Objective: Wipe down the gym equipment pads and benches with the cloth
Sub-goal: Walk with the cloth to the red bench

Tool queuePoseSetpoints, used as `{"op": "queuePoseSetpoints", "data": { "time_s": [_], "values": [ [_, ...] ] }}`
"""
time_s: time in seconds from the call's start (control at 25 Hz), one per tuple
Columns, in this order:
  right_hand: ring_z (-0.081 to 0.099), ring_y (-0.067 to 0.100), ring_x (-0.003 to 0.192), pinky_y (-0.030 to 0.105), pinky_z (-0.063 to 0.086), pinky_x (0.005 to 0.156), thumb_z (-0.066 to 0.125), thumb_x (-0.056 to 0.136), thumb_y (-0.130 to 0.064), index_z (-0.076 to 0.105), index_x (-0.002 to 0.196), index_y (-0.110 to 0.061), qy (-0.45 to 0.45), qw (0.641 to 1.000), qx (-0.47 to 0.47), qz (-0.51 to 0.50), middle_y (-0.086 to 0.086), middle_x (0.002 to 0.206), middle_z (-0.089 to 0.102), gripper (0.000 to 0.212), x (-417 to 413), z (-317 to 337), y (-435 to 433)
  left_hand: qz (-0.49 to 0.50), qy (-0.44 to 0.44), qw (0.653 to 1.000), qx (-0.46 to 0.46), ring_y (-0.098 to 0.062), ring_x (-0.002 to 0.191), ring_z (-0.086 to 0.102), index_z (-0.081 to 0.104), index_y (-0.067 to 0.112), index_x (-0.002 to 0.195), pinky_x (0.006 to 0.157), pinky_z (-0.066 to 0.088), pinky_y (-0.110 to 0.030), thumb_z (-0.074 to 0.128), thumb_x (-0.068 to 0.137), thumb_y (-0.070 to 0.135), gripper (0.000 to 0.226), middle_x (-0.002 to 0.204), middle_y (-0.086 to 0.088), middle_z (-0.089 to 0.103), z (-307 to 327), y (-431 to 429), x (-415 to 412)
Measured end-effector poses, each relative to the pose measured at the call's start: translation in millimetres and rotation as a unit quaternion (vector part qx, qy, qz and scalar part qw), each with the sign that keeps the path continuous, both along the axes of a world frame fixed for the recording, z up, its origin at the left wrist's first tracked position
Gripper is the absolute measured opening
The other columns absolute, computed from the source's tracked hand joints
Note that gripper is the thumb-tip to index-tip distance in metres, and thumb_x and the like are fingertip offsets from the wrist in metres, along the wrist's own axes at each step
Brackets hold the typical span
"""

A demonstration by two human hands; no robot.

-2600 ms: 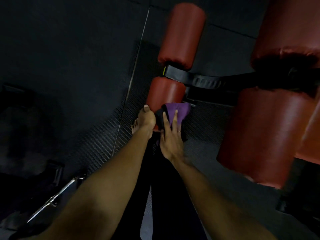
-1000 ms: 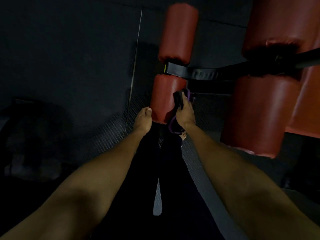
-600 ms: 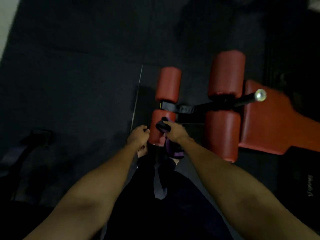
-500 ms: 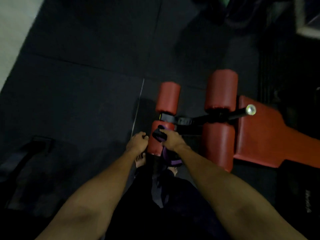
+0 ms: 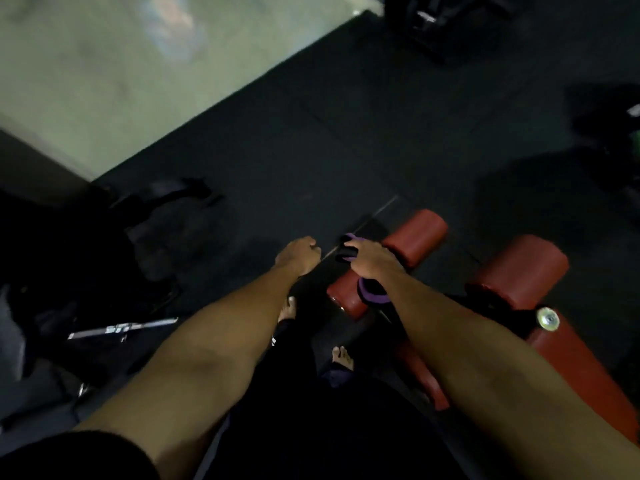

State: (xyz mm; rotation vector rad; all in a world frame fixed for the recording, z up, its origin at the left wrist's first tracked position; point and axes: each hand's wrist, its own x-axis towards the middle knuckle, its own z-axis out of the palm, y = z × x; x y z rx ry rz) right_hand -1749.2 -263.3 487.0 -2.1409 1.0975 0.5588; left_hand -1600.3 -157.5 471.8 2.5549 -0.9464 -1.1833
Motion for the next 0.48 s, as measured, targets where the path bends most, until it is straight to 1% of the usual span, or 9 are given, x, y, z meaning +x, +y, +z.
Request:
{"op": "queuePoseSetpoints", "data": {
  "time_s": [0.08,0.2,0.32,0.4,0.48],
  "values": [
    [0.055,0.033,0.13,0.042,0.046,0.108,0.058,0.097,-0.025,0.048,0.148,-0.04,0.024,0.997,-0.006,0.072,0.007,0.149,0.053,0.054,14,16,22,0.06,-0.013,0.998,0.001,-0.03,0.137,0.047,0.051,0.022,0.145,0.111,0.041,-0.041,0.045,0.103,0.037,0.045,0.153,-0.007,0.048,10,42,-4],
    [0.06,0.032,0.122,0.042,0.049,0.101,0.06,0.095,-0.025,0.047,0.148,-0.041,0.016,0.983,-0.048,0.178,0.01,0.14,0.059,0.056,42,32,61,0.156,-0.03,0.987,0.006,-0.031,0.132,0.051,0.053,0.024,0.142,0.105,0.045,-0.039,0.044,0.102,0.037,0.043,0.149,-0.008,0.052,24,107,4],
    [0.064,0.029,0.114,0.04,0.051,0.093,0.066,0.093,-0.023,0.049,0.147,-0.04,-0.019,0.949,-0.083,0.305,0.008,0.13,0.065,0.059,80,52,117,0.256,-0.058,0.965,-0.01,-0.031,0.129,0.054,0.055,0.026,0.139,0.101,0.046,-0.038,0.046,0.1,0.038,0.041,0.145,-0.007,0.055,40,181,19],
    [0.064,0.03,0.115,0.04,0.05,0.093,0.066,0.093,-0.021,0.049,0.146,-0.04,-0.042,0.923,-0.096,0.369,0.007,0.13,0.065,0.059,101,66,156,0.319,-0.076,0.945,-0.018,-0.032,0.125,0.057,0.058,0.028,0.134,0.099,0.048,-0.038,0.047,0.099,0.039,0.039,0.14,-0.008,0.059,56,228,20],
    [0.063,0.032,0.116,0.042,0.049,0.094,0.062,0.094,-0.018,0.044,0.148,-0.041,-0.069,0.893,-0.098,0.433,0.009,0.131,0.063,0.062,112,78,198,0.372,-0.095,0.923,-0.029,-0.033,0.121,0.06,0.062,0.027,0.128,0.098,0.05,-0.039,0.048,0.097,0.039,0.036,0.135,-0.009,0.062,71,279,11]
  ]
}}
